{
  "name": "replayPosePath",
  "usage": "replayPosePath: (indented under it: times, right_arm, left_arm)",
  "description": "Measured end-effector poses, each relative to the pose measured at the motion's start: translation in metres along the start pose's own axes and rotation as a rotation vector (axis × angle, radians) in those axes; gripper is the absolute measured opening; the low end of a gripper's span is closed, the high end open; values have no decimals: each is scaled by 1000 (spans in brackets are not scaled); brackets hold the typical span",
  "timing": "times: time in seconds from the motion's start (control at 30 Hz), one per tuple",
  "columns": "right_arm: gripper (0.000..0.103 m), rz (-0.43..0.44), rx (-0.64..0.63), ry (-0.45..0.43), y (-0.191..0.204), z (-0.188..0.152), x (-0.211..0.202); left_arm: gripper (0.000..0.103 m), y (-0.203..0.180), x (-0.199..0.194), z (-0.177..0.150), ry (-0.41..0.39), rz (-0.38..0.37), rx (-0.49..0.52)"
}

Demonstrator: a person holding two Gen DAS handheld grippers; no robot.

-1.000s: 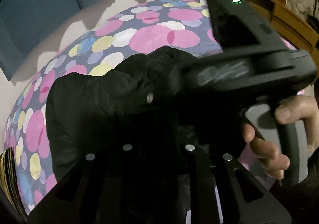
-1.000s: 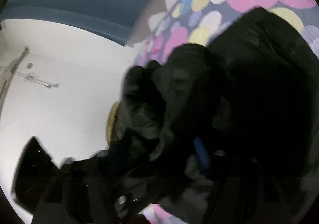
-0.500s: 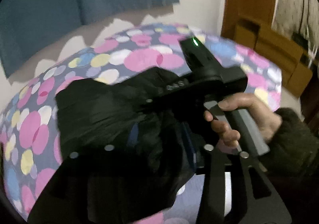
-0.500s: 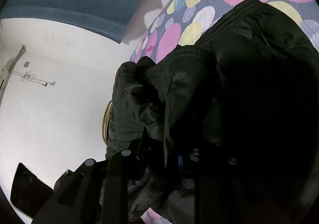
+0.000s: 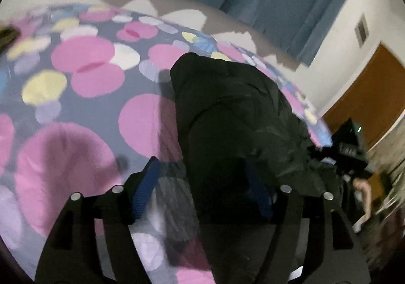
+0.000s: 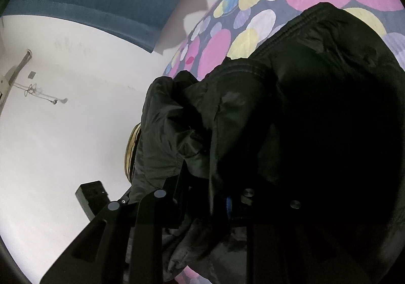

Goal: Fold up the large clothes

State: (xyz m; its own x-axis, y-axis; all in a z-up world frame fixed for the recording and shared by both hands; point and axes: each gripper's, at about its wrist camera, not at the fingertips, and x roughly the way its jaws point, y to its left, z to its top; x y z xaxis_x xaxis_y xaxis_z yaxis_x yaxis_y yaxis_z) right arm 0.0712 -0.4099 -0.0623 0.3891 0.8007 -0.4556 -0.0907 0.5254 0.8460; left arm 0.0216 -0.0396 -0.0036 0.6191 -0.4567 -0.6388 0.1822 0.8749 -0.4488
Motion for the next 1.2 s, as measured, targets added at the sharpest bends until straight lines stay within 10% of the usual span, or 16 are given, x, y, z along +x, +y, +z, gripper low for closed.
replayPosePath:
  times: [0.17,0.33,0.63,0.93,1.2]
  right_arm:
    - [32,19,23,3,-2,0,0]
    - [67,32,-16,4,12,0,-3]
    - [74,-75,-108,77,28,-11,17]
    - [25,-120,-163,24,36,-17,17]
    - [13,-124,-274,-117,72,-12,-25]
  left_arm:
    - [71,-4,3,-5,-20,-1,25]
    - [71,-9,3,-6,-29,5,48]
    - [71,-9,9,-5,-20,8,60]
    - [71,-12,7,-6,-28,28,79]
    - [71,-12,-8,-1,-72,12,64]
